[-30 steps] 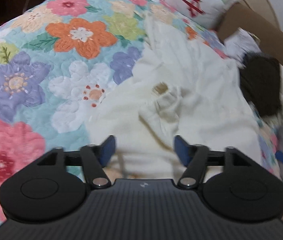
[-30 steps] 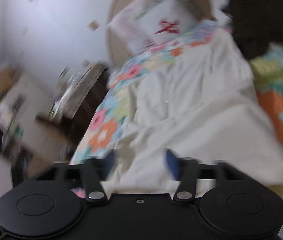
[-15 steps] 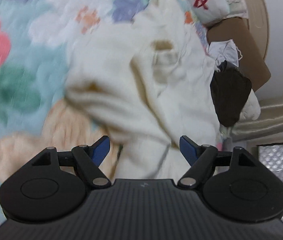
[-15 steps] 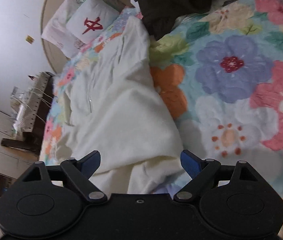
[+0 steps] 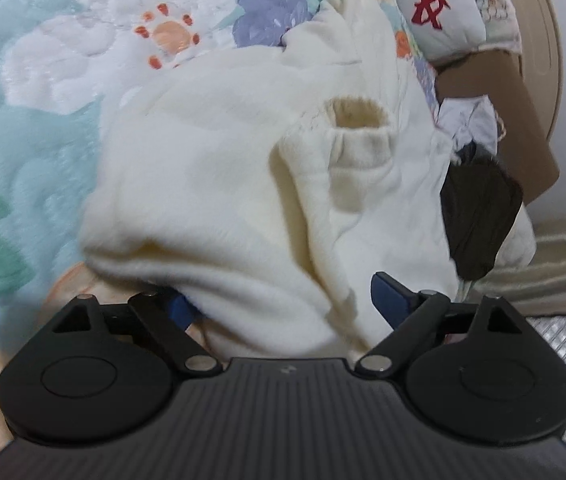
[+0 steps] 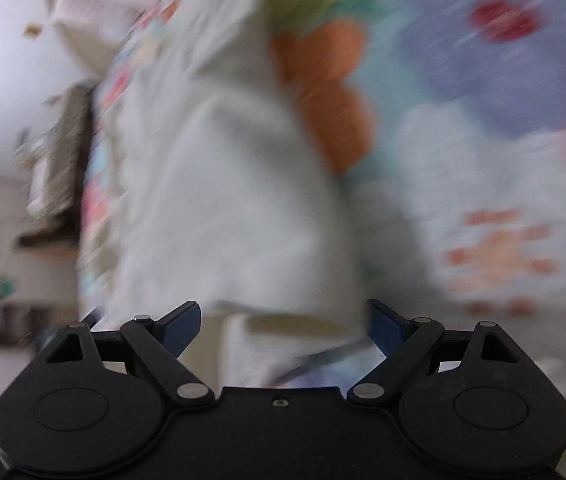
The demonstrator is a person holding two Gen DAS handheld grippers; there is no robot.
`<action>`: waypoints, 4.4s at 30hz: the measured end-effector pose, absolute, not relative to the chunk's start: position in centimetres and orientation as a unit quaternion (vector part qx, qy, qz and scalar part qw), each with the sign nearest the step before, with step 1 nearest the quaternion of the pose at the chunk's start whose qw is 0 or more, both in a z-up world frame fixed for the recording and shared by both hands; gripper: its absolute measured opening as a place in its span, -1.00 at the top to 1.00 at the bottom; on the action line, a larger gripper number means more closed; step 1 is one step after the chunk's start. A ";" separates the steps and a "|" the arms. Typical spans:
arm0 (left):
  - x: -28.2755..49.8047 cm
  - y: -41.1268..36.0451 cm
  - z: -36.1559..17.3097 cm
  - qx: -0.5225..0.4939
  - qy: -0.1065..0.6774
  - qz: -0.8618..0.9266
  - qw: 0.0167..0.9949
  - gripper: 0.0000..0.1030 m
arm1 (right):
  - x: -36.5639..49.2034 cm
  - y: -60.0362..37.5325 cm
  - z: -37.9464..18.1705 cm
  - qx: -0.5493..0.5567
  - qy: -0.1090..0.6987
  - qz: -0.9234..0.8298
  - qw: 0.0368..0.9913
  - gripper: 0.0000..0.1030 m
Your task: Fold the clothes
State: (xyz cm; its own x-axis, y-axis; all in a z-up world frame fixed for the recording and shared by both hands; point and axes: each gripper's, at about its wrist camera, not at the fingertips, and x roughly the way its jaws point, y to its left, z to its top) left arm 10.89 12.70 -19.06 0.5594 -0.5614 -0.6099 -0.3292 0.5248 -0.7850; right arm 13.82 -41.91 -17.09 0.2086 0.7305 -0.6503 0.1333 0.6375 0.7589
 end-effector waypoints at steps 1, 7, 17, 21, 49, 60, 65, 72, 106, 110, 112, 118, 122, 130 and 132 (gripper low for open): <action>11.2 12.5 -19.2 -0.481 0.458 -0.078 0.743 -0.57 | 14.6 -41.5 -17.8 0.385 0.600 0.230 0.662 -0.79; 12.7 8.7 -17.3 -0.320 0.483 -0.067 0.812 0.04 | 17.9 -37.4 -18.3 0.378 0.607 0.220 0.663 -0.86; 13.7 9.1 -18.2 -0.338 0.483 -0.090 0.803 -0.41 | 18.2 -34.6 -17.6 0.396 0.557 0.223 0.696 0.12; 13.8 10.0 -19.0 -0.380 0.472 -0.100 0.789 -0.53 | 18.5 -34.5 -18.3 0.407 0.568 0.225 0.679 -0.28; 3.5 12.0 -8.2 -0.274 0.387 -0.156 0.867 0.85 | 8.1 -30.9 -6.1 0.279 0.464 0.265 0.798 0.65; 6.3 12.9 -13.4 -0.343 0.416 -0.137 0.831 0.79 | 9.0 -30.4 -9.8 0.324 0.510 0.209 0.769 -0.08; 6.0 13.6 -14.1 -0.355 0.425 -0.125 0.823 0.49 | 8.9 -30.1 -11.4 0.350 0.530 0.198 0.746 -0.28; 8.9 12.9 -15.7 -0.380 0.428 -0.116 0.812 0.06 | 10.3 -28.6 -14.3 0.379 0.556 0.162 0.721 -0.58; -4.0 12.6 -6.8 -0.349 0.381 -0.146 0.844 0.69 | -1.8 -27.0 -6.6 0.372 0.414 0.287 0.780 0.56; -2.5 12.3 -6.3 -0.335 0.398 -0.147 0.841 0.68 | -1.1 -26.9 -6.1 0.367 0.429 0.255 0.785 0.51; 0.0 11.6 -5.8 -0.310 0.405 -0.138 0.849 0.68 | 0.8 -26.4 -5.2 0.350 0.429 0.236 0.798 0.49; 10.8 10.5 -4.0 -0.270 0.419 -0.135 0.856 0.67 | 10.6 -25.9 -2.6 0.316 0.411 0.195 0.832 0.49; 21.3 9.7 -6.4 -0.260 0.463 -0.112 0.840 0.61 | 19.4 -25.8 -4.2 0.306 0.440 0.160 0.829 0.42; 27.1 11.7 -14.9 -0.354 0.475 -0.111 0.798 0.52 | 24.1 -28.5 -10.9 0.371 0.430 0.191 0.801 0.38; 26.7 12.5 -15.8 -0.371 0.462 -0.129 0.795 0.52 | 24.0 -28.9 -10.6 0.371 0.422 0.204 0.801 0.38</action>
